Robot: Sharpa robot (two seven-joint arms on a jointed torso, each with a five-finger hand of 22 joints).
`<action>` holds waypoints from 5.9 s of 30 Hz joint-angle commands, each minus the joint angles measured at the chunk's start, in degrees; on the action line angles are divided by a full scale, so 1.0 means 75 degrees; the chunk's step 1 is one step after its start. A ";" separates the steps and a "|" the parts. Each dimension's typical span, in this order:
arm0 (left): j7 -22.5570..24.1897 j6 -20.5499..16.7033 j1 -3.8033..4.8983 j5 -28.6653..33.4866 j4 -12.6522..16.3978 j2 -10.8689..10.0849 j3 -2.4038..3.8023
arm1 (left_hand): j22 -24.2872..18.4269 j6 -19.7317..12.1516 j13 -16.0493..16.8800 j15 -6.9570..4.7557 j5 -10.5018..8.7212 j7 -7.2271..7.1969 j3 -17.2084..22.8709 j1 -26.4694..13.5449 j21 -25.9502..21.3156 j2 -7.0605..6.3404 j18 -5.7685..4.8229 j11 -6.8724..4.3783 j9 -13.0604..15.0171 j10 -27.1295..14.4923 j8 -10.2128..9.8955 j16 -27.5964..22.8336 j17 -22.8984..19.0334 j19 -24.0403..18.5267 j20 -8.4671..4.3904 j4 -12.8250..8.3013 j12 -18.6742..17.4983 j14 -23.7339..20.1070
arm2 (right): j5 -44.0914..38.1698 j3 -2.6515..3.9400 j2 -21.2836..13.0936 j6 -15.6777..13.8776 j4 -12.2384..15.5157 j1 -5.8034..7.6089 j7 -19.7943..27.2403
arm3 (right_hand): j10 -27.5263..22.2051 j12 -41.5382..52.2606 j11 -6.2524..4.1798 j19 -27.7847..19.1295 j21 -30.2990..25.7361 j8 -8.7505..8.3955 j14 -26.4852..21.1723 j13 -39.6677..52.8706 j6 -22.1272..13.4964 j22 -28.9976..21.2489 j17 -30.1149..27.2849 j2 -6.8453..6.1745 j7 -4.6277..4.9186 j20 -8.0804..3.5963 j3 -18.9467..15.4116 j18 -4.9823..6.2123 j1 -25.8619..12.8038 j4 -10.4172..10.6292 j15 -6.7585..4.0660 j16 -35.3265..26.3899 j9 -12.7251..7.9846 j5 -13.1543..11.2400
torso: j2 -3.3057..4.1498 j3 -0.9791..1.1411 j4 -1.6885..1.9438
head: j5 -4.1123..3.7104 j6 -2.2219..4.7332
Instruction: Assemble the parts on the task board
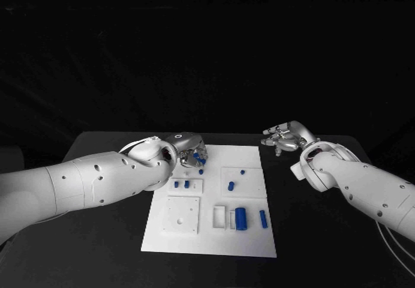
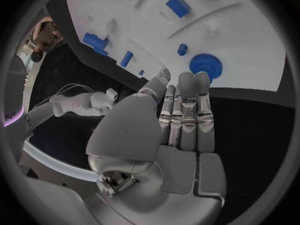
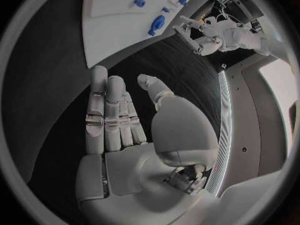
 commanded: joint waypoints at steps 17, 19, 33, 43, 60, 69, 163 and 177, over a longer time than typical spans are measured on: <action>0.0352 0.0878 -0.0172 -0.0899 -0.0419 0.0210 -0.0012 | 0.0298 -0.0344 -0.0006 -0.0034 0.0091 -0.0014 -0.0085 0.0099 -0.0209 -0.0095 0.0023 0.0033 -0.0024 -0.0425 -0.0049 0.0838 -0.0067 0.0167 -0.0020 0.0196 -0.0033 -0.0101 | 0.0078 0.0005 0.0046 -0.0002 0.0018 -0.0003 0.0152 | 0.0035 -0.0381 0.0056 0.0155 -0.0039 -0.0001 -0.0052 -0.0015 -0.0099 -0.0052 -0.0100 -0.0030 0.0060 0.0085 0.0050 0.0121 -0.0083 0.0037 0.0065 0.0083 0.0006 0.0028 | -0.0017 0.0010 0.0013 | 0.0007 -0.0069; 0.0385 0.0895 -0.0178 -0.0900 -0.0453 0.0222 -0.0012 | 0.0308 -0.0361 -0.0007 -0.0051 0.0095 -0.0024 -0.0043 0.0096 -0.0192 -0.0072 0.0023 0.0011 -0.0029 -0.0384 -0.0051 0.0923 -0.0081 0.0176 -0.0029 0.0200 -0.0034 -0.0105 | 0.0081 0.0005 0.0049 0.0006 -0.0002 -0.0003 0.0149 | 0.0037 -0.0391 0.0057 0.0157 -0.0039 0.0000 -0.0053 -0.0014 -0.0084 -0.0057 -0.0106 -0.0026 0.0059 0.0087 0.0053 0.0123 -0.0082 0.0041 0.0066 0.0087 0.0007 0.0029 | -0.0015 0.0006 0.0013 | -0.0003 -0.0070; 0.0495 0.0960 -0.0253 -0.0910 -0.0710 0.0360 -0.0012 | 0.0324 -0.0329 -0.0009 -0.0084 0.0134 -0.0020 0.0458 -0.0035 0.0181 -0.0047 0.0030 -0.0084 -0.0032 0.0078 -0.0050 0.1273 -0.0183 0.0107 -0.0064 0.0072 -0.0035 -0.0080 | 0.0102 0.0005 0.0062 -0.0001 -0.0011 -0.0003 0.0156 | 0.0027 -0.0434 0.0065 0.0158 -0.0038 -0.0002 -0.0058 -0.0016 -0.0086 -0.0070 -0.0128 -0.0030 0.0061 0.0090 0.0071 0.0129 -0.0075 0.0043 0.0069 0.0097 0.0005 0.0028 | -0.0013 0.0009 0.0007 | -0.0002 -0.0066; 0.0610 0.0667 -0.0329 -0.0902 -0.0905 0.0482 -0.0012 | 0.0320 -0.0415 -0.0008 -0.0098 0.0132 -0.0021 0.0590 -0.0075 0.0394 -0.0007 0.0056 -0.0112 -0.0037 0.0206 -0.0050 0.1385 -0.0199 0.0119 -0.0076 0.0092 -0.0034 0.0004 | 0.0104 0.0005 0.0063 0.0002 0.0013 -0.0003 0.0157 | 0.0020 -0.0455 0.0071 0.0158 -0.0037 -0.0001 -0.0059 -0.0016 -0.0091 -0.0077 -0.0139 -0.0036 0.0063 0.0093 0.0080 0.0132 -0.0077 0.0044 0.0072 0.0103 0.0006 0.0029 | -0.0017 0.0000 0.0011 | -0.0016 -0.0062; 0.0633 0.0682 -0.0406 -0.0868 -0.1155 0.0617 -0.0012 | 0.0316 -0.0364 -0.0008 -0.0104 0.0128 -0.0008 0.0672 -0.0117 0.0496 0.0092 0.0065 -0.0123 -0.0034 0.0246 -0.0046 0.1424 -0.0202 0.0136 -0.0082 0.0200 -0.0034 0.0078 | 0.0104 0.0005 0.0070 0.0024 0.0037 -0.0003 0.0155 | 0.0020 -0.0455 0.0071 0.0158 -0.0037 -0.0001 -0.0059 -0.0016 -0.0091 -0.0077 -0.0139 -0.0036 0.0063 0.0093 0.0080 0.0132 -0.0077 0.0044 0.0072 0.0103 0.0006 0.0029 | -0.0008 0.0006 0.0008 | -0.0037 -0.0069; 0.0614 0.0787 -0.0445 -0.0867 -0.1273 0.0656 -0.0012 | 0.0317 -0.0256 -0.0008 -0.0090 0.0134 0.0022 0.0698 -0.0102 0.0578 0.0141 0.0087 -0.0126 -0.0035 0.0299 -0.0047 0.1490 -0.0182 0.0145 -0.0072 0.0245 -0.0035 0.0136 | 0.0104 0.0005 0.0066 0.0046 0.0050 -0.0003 0.0153 | 0.0020 -0.0489 0.0075 0.0161 -0.0029 0.0000 -0.0064 -0.0015 -0.0075 -0.0099 -0.0176 -0.0042 0.0064 0.0098 0.0103 0.0139 -0.0085 0.0058 0.0075 0.0129 0.0007 0.0042 | -0.0017 0.0010 0.0015 | -0.0053 -0.0083; 0.0285 0.0353 -0.0568 -0.0020 -0.0022 -0.0860 0.0475 | 0.0303 0.0817 0.0003 -0.0271 0.0178 -0.0073 0.0417 0.0040 0.1170 0.0878 0.0054 -0.0393 -0.0005 0.1240 -0.0041 0.1495 -0.0077 0.0219 -0.0269 -0.0195 -0.0031 0.0594 | 0.0105 0.0005 -0.0007 0.0021 0.0042 -0.0003 0.0149 | 0.0011 -0.0496 0.0079 0.0129 -0.0033 0.0001 -0.0111 -0.0015 -0.0047 -0.0151 -0.0248 -0.0048 0.0061 0.0106 0.0117 0.0136 -0.0087 0.0080 0.0082 0.0141 0.0008 0.0062 | -0.0042 0.0004 0.0045 | 0.0015 -0.0063; 0.0345 0.0435 -0.0632 -0.0045 -0.0334 -0.0657 0.0395 | 0.0303 0.0805 0.0003 -0.0267 0.0183 -0.0070 0.0416 0.0051 0.1181 0.0881 0.0055 -0.0389 -0.0006 0.1233 -0.0042 0.1477 -0.0067 0.0205 -0.0267 -0.0186 -0.0031 0.0587 | 0.0104 0.0005 -0.0001 0.0018 0.0038 -0.0003 0.0156 | 0.0011 -0.0496 0.0079 0.0129 -0.0033 0.0001 -0.0111 -0.0015 -0.0047 -0.0151 -0.0248 -0.0048 0.0061 0.0106 0.0117 0.0136 -0.0087 0.0080 0.0082 0.0141 0.0008 0.0062 | -0.0044 0.0014 0.0038 | 0.0015 -0.0074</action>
